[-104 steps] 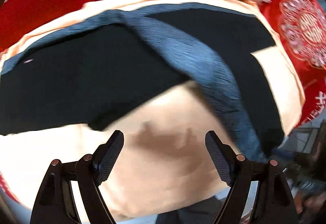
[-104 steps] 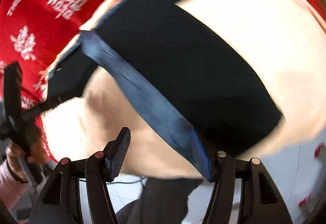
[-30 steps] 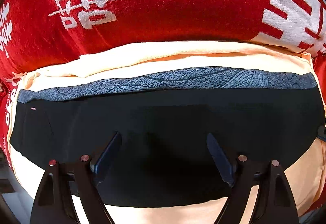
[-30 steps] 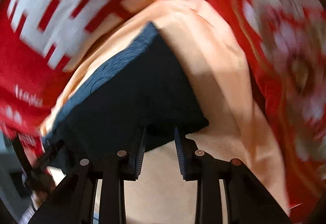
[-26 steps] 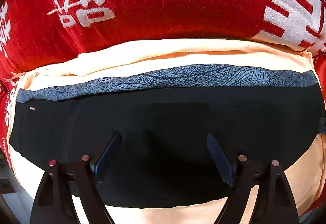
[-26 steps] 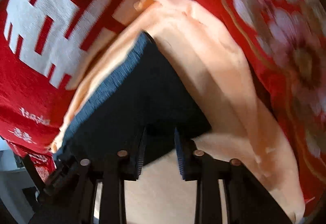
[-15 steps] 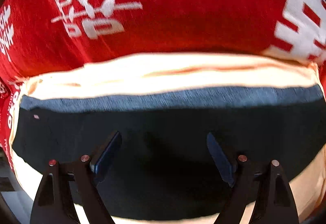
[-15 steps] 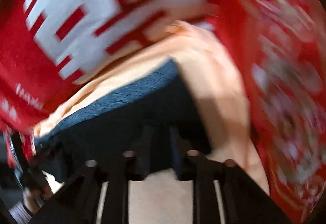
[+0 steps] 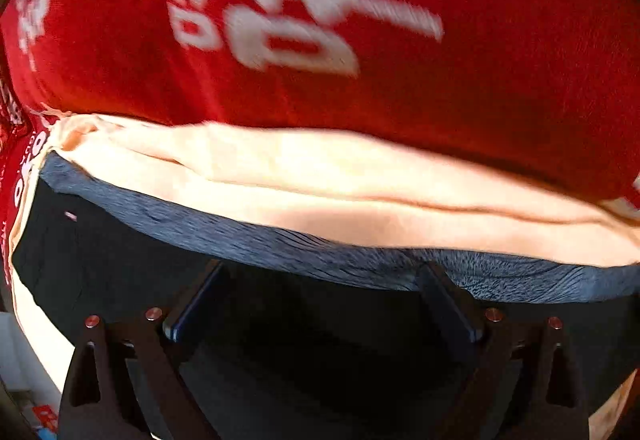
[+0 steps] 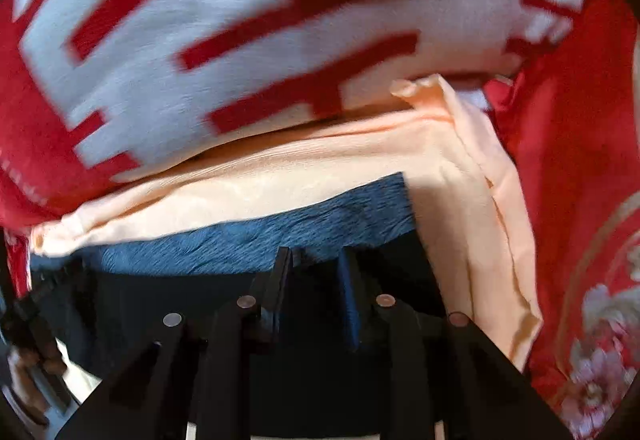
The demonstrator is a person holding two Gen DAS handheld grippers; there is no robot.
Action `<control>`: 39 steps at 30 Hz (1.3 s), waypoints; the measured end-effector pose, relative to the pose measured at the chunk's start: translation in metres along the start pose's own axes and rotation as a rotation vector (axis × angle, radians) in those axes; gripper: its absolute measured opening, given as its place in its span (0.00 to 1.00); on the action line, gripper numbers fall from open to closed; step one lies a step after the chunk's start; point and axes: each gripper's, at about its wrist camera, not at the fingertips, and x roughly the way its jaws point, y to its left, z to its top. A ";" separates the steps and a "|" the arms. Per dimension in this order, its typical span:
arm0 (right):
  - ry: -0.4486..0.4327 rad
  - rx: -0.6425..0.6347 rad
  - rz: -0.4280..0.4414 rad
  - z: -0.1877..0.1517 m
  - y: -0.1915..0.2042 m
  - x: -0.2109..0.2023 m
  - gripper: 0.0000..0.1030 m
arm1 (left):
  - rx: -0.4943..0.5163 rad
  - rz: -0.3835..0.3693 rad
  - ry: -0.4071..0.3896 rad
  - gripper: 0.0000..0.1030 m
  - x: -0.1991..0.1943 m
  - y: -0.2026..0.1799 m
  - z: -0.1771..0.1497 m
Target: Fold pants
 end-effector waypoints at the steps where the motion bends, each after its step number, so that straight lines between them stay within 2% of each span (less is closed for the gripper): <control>1: -0.001 -0.025 0.031 -0.005 0.008 -0.005 0.25 | 0.012 0.018 -0.010 0.94 -0.003 0.005 -0.001; 5: 0.033 -0.129 0.141 -0.036 0.049 -0.012 0.25 | 0.013 0.101 0.035 0.94 0.006 0.037 -0.021; 7: 0.036 -0.209 0.134 -0.056 0.072 -0.010 0.27 | -0.013 0.134 0.080 0.94 0.016 0.058 -0.035; 8: 0.048 -0.234 0.120 -0.064 0.079 -0.002 0.34 | -0.028 0.124 0.090 0.95 0.020 0.068 -0.044; 11: 0.122 -0.197 0.088 -0.093 0.077 0.021 0.36 | -0.029 0.097 0.083 0.95 0.016 0.084 -0.059; 13: 0.091 -0.167 0.099 -0.101 0.071 0.015 0.36 | 0.032 0.101 0.085 0.95 0.010 0.087 -0.067; 17: 0.109 -0.126 0.098 -0.118 0.071 -0.004 0.36 | 0.107 0.085 0.101 0.95 -0.004 0.106 -0.088; 20: 0.118 -0.083 0.170 -0.132 0.101 -0.015 0.36 | 0.119 0.057 0.078 0.95 -0.020 0.126 -0.088; 24: 0.145 -0.002 0.343 -0.159 0.142 -0.022 0.36 | 0.112 0.045 0.053 0.95 -0.043 0.160 -0.086; 26: 0.175 0.045 0.447 -0.175 0.184 -0.003 0.36 | 0.109 0.055 0.036 0.95 -0.048 0.185 -0.078; 28: 0.203 0.063 0.515 -0.190 0.227 0.015 0.36 | 0.101 0.068 0.016 0.95 -0.048 0.214 -0.069; 31: 0.214 0.102 0.595 -0.204 0.268 0.039 0.36 | 0.078 0.096 0.020 0.95 -0.024 0.266 -0.055; 35: 0.229 0.136 0.616 -0.220 0.302 0.068 0.36 | 0.008 0.128 0.068 0.95 0.012 0.313 -0.055; 39: 0.223 0.143 0.610 -0.223 0.318 0.082 0.36 | -0.017 0.100 0.047 0.95 0.018 0.326 -0.057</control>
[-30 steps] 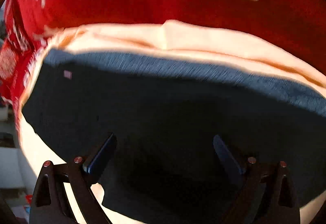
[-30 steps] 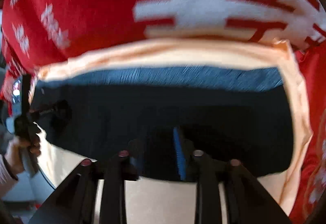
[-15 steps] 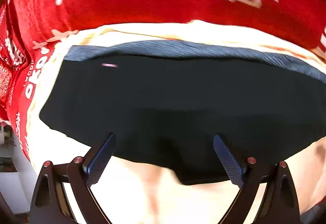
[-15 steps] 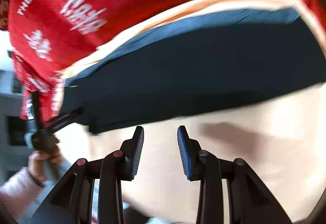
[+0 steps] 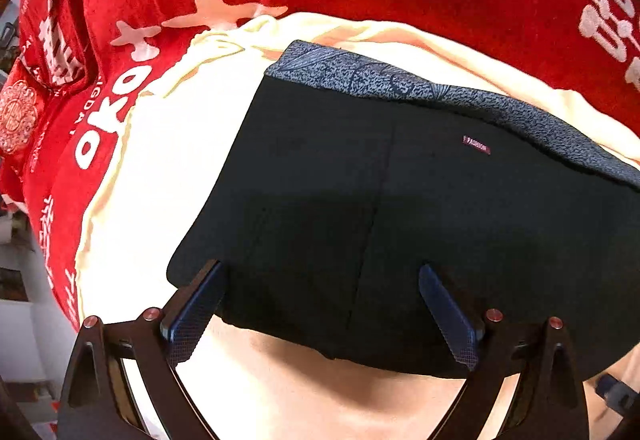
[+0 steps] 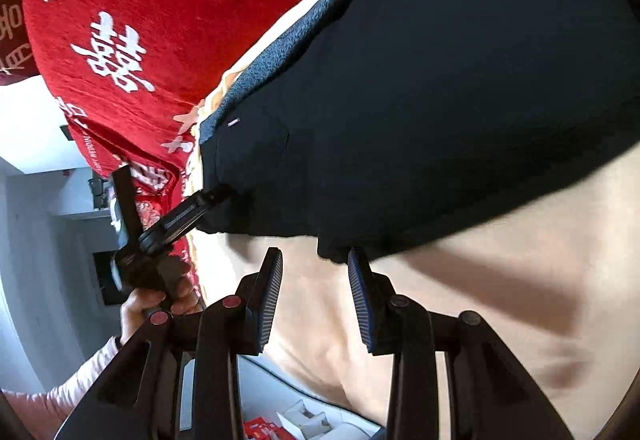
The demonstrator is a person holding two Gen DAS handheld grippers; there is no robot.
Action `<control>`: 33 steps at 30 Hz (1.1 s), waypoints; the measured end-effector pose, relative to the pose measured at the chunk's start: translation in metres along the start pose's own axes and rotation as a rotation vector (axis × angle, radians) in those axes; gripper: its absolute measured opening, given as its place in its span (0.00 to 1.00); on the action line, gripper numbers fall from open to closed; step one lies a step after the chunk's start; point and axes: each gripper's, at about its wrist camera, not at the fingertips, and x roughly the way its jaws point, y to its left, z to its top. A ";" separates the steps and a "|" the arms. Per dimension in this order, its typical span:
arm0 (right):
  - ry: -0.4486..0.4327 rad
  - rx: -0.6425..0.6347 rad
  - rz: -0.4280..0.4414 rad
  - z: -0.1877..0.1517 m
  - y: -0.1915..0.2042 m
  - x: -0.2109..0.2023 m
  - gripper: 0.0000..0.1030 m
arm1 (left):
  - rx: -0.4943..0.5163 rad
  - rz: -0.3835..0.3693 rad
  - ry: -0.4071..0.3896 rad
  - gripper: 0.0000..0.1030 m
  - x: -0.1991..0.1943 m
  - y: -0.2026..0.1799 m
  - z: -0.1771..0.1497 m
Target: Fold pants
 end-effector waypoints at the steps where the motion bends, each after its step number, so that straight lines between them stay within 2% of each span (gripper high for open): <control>1: 0.000 0.007 -0.009 0.000 -0.001 0.004 0.36 | 0.012 -0.002 -0.007 0.95 0.001 -0.001 0.001; 9: 0.009 0.064 -0.026 -0.002 -0.007 0.021 0.36 | -0.025 -0.071 -0.025 0.95 -0.007 0.004 0.003; 15: -0.052 0.131 0.018 0.010 -0.017 0.018 0.36 | -0.009 -0.054 -0.032 0.95 0.003 -0.004 0.013; 16: -0.049 0.158 0.028 0.015 -0.020 0.020 0.32 | -0.007 -0.046 -0.032 0.95 0.006 -0.005 0.015; 17: -0.048 0.177 0.025 0.020 -0.020 0.021 0.10 | -0.004 -0.043 -0.030 0.95 0.007 -0.005 0.015; 19: -0.067 0.122 -0.011 0.027 -0.006 0.013 0.08 | 0.017 -0.038 -0.034 0.95 0.002 -0.004 0.015; 22: -0.076 0.011 -0.069 0.018 0.018 0.000 0.08 | 0.065 -0.007 -0.037 0.95 0.003 0.001 0.008; 27: -0.029 0.100 -0.137 -0.005 -0.009 0.012 0.07 | 0.068 -0.011 -0.027 0.97 0.013 0.013 0.000; 30: -0.013 0.069 -0.155 -0.011 -0.008 0.011 0.08 | 0.076 -0.004 -0.013 0.97 0.010 0.012 0.002; 31: 0.014 0.044 -0.171 -0.012 -0.003 0.009 0.11 | 0.063 -0.019 0.002 0.97 0.007 0.013 0.004; 33: 0.098 -0.014 -0.227 -0.014 0.008 0.004 0.12 | 0.031 -0.086 -0.010 0.97 -0.007 0.015 0.011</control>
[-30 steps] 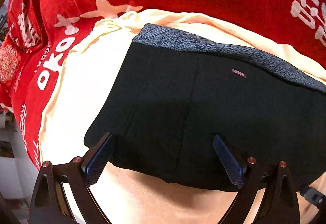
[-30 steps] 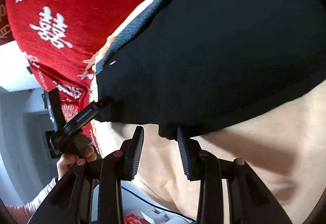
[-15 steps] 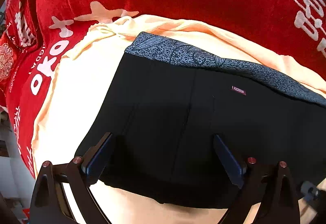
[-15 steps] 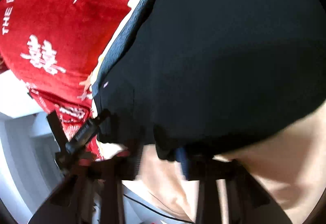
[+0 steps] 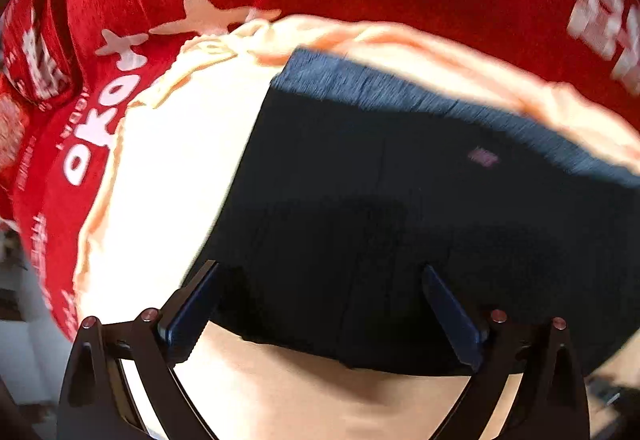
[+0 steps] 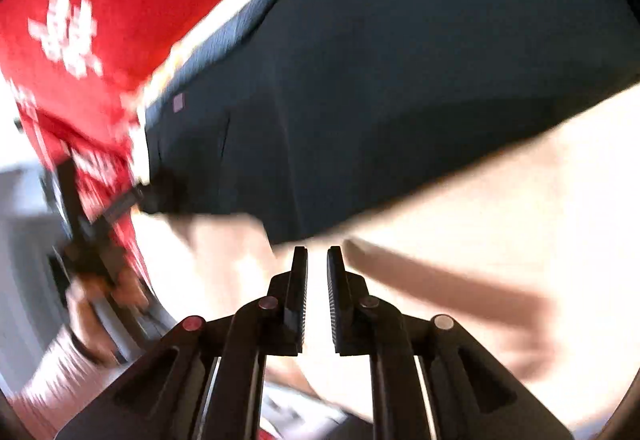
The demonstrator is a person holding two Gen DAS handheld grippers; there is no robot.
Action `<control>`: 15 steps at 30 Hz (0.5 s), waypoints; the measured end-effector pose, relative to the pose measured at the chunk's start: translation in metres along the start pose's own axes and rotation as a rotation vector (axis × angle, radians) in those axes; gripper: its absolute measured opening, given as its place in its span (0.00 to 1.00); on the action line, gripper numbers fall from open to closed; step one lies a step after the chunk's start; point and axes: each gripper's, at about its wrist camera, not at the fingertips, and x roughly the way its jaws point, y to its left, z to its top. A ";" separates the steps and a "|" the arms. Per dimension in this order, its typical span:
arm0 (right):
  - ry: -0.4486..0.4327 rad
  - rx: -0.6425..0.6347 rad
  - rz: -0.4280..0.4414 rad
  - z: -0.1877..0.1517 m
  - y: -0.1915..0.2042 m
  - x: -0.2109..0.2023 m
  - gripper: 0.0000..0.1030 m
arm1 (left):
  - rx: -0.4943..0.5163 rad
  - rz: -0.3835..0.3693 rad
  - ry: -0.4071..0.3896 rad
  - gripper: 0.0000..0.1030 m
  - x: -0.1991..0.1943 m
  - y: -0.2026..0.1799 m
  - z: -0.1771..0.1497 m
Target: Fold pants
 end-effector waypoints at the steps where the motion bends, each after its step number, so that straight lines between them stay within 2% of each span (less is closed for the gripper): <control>1: 0.007 -0.059 -0.025 -0.001 0.009 -0.009 0.12 | 0.001 -0.014 -0.013 0.97 -0.005 -0.001 0.004; 4: -0.112 -0.225 -0.096 0.021 0.039 -0.044 0.12 | 0.028 -0.031 -0.071 0.97 -0.015 -0.013 0.027; 6: -0.162 -0.231 -0.126 0.057 0.050 -0.051 0.12 | 0.022 -0.021 -0.079 0.97 -0.008 -0.020 0.045; 9: -0.165 -0.219 -0.142 0.112 0.053 -0.034 0.12 | -0.005 -0.004 -0.080 0.97 0.014 -0.026 0.065; 12: -0.165 -0.260 -0.226 0.147 0.045 -0.011 0.12 | -0.007 0.047 -0.033 0.97 0.046 -0.022 0.071; 13: -0.164 -0.268 -0.259 0.156 0.037 -0.007 0.11 | -0.011 0.038 -0.043 1.00 0.055 -0.017 0.069; 14: -0.169 -0.269 -0.272 0.162 0.029 -0.006 0.04 | -0.015 0.030 -0.058 1.00 0.056 -0.014 0.068; 15: -0.175 -0.265 -0.242 0.165 0.022 -0.008 0.00 | -0.016 0.017 -0.061 1.00 0.057 -0.011 0.068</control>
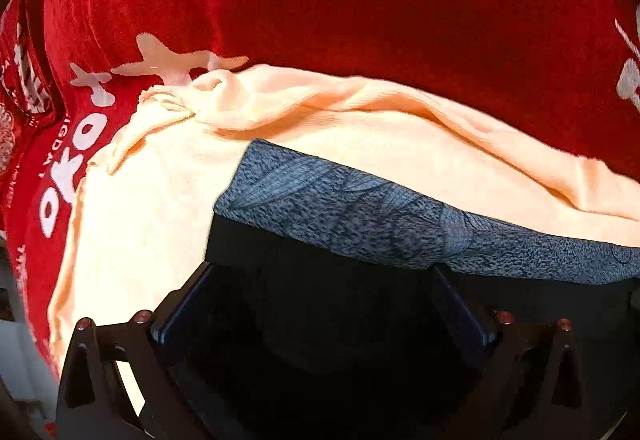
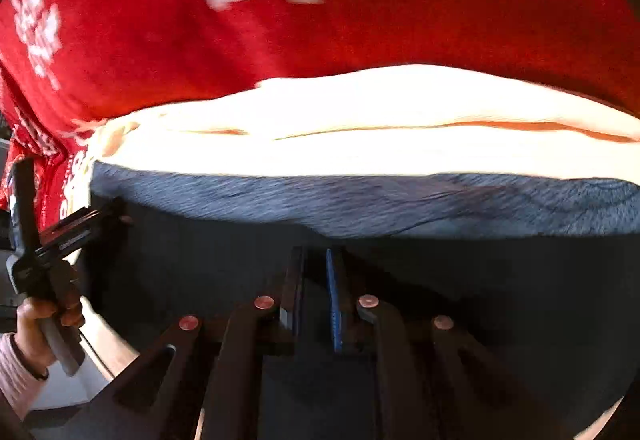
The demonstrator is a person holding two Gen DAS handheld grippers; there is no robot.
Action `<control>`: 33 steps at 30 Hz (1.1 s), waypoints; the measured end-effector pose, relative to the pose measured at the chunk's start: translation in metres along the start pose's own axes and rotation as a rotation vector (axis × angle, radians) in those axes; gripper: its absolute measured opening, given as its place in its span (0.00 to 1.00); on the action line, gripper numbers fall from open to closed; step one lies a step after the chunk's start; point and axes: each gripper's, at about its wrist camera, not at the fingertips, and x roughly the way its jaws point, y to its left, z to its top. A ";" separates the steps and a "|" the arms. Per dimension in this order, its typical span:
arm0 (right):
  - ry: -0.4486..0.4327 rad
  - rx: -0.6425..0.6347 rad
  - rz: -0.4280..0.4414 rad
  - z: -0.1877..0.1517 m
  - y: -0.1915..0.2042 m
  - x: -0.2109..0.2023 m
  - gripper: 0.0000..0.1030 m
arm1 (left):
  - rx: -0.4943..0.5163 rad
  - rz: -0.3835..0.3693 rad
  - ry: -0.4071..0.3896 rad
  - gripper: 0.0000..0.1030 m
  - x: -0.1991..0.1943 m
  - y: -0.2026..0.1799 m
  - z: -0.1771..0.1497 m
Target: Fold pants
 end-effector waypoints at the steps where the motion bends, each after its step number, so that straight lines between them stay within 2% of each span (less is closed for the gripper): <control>1: -0.007 0.030 0.033 0.002 -0.014 -0.003 0.00 | 0.000 -0.006 0.003 1.00 0.000 0.002 0.001; 3: -0.033 0.078 0.001 -0.005 -0.025 -0.016 0.01 | 0.002 0.010 0.013 1.00 -0.004 0.003 0.002; 5: -0.043 0.099 -0.054 -0.011 -0.031 -0.035 0.12 | -0.001 0.014 0.025 1.00 -0.012 0.004 0.002; 8: -0.047 0.072 -0.106 -0.032 -0.033 -0.063 0.21 | 0.047 -0.005 0.002 1.00 -0.036 -0.005 -0.005; 12: -0.020 0.068 -0.163 -0.068 -0.042 -0.084 0.22 | 0.117 -0.030 -0.011 1.00 -0.061 -0.032 -0.027; 16: 0.000 0.151 -0.138 -0.106 -0.066 -0.104 0.23 | 0.189 -0.077 -0.001 1.00 -0.086 -0.076 -0.055; 18: 0.011 0.184 -0.113 -0.130 -0.072 -0.114 0.32 | 0.217 -0.104 0.022 1.00 -0.096 -0.096 -0.068; 19: 0.019 0.193 -0.108 -0.136 -0.074 -0.115 0.43 | 0.243 -0.121 0.038 1.00 -0.101 -0.110 -0.077; 20: 0.027 0.205 -0.106 -0.145 -0.077 -0.117 0.46 | 0.276 -0.131 0.047 1.00 -0.105 -0.125 -0.085; 24: 0.049 0.232 -0.099 -0.172 -0.087 -0.125 0.46 | 0.380 -0.155 0.050 1.00 -0.119 -0.168 -0.109; 27: 0.057 0.274 -0.089 -0.188 -0.102 -0.133 0.46 | 0.415 -0.177 0.057 1.00 -0.126 -0.191 -0.117; 33: 0.052 0.340 -0.088 -0.200 -0.126 -0.138 0.47 | 0.428 -0.199 0.048 1.00 -0.128 -0.228 -0.107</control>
